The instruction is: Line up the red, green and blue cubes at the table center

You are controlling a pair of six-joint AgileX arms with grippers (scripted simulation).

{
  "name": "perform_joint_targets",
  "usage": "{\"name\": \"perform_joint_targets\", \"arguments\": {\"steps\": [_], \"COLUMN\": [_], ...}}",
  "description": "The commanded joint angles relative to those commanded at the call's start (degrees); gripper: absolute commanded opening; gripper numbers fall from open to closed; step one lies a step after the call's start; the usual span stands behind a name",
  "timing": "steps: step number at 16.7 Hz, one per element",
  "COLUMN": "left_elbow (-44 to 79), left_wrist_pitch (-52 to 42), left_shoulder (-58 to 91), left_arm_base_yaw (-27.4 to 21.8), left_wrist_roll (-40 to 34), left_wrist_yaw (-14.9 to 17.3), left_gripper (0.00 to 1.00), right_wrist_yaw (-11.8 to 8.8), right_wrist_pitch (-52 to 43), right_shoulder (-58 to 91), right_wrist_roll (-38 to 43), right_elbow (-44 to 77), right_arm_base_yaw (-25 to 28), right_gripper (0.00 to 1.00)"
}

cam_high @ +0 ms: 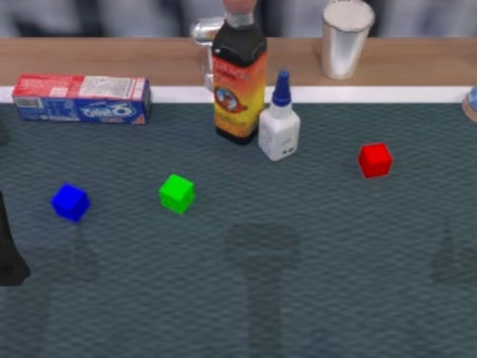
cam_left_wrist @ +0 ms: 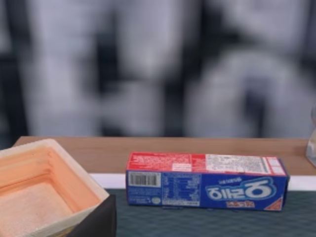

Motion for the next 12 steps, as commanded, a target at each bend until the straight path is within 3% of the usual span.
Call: {"name": "perform_joint_targets", "arguments": {"steps": [6,12], "left_elbow": [0.0,0.0], "left_wrist_pitch": [0.0,0.0], "left_shoulder": [0.0,0.0], "left_arm_base_yaw": [0.0,0.0], "left_wrist_roll": [0.0,0.0], "left_wrist_yaw": [0.0,0.0], "left_gripper": [1.0,1.0], "right_wrist_yaw": [0.7,3.4], "right_wrist_pitch": [-2.9,-17.5], "right_shoulder": [4.4,26.6], "right_wrist_roll": [1.0,3.6], "right_elbow": [4.9,23.9], "right_arm_base_yaw": [0.0,0.5], "right_gripper": [1.0,1.0]}}
